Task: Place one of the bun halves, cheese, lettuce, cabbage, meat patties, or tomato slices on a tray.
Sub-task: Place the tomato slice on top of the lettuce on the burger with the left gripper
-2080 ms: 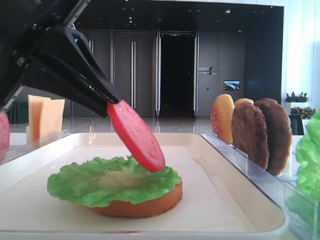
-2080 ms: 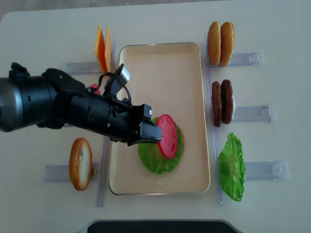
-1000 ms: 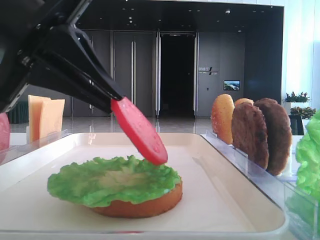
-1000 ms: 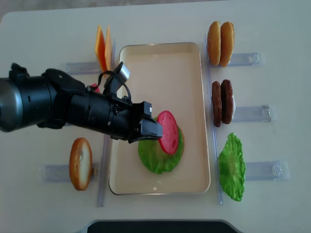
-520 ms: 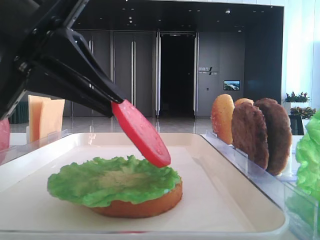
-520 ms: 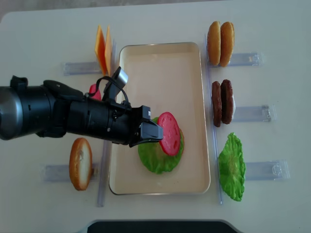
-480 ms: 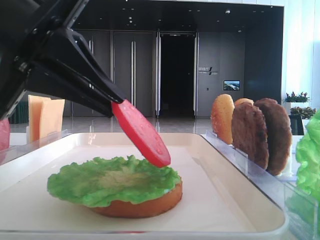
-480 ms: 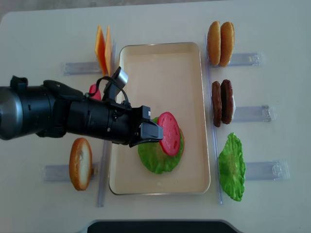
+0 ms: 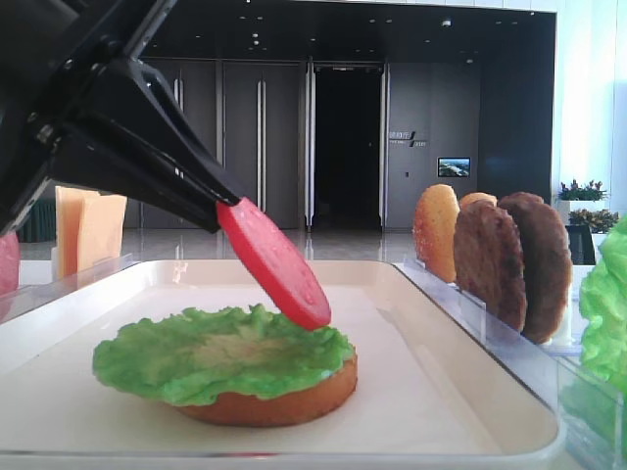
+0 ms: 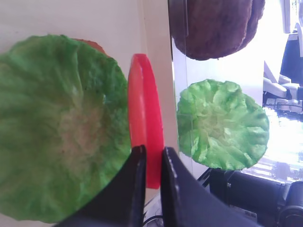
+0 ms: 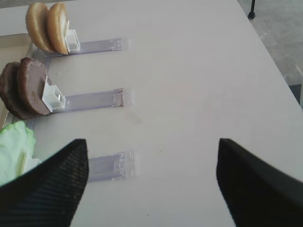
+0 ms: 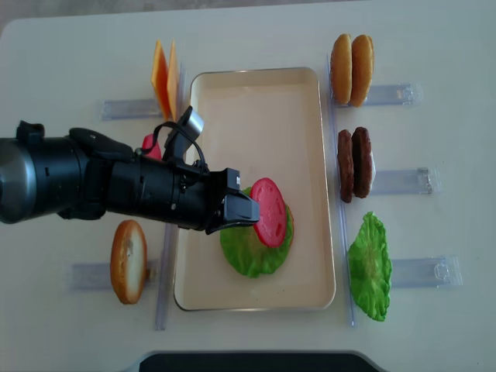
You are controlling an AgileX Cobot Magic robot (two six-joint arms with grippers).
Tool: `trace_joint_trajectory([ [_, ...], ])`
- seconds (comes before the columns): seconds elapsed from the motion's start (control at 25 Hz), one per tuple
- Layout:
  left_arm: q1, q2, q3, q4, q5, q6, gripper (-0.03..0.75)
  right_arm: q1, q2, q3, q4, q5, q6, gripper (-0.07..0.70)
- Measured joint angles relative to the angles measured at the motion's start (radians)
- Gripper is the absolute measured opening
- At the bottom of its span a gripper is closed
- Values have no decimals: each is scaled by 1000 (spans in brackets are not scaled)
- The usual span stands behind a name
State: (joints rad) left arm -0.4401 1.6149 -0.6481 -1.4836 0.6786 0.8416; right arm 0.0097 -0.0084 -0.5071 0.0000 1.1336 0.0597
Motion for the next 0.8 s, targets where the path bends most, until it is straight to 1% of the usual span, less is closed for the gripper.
trace_joint_trajectory([
  [0.16, 0, 0, 0, 0, -12, 0, 54, 0, 0, 0, 0, 0, 0, 531],
  [0.8, 0, 0, 0, 0, -12, 0, 54, 0, 0, 0, 0, 0, 0, 531],
])
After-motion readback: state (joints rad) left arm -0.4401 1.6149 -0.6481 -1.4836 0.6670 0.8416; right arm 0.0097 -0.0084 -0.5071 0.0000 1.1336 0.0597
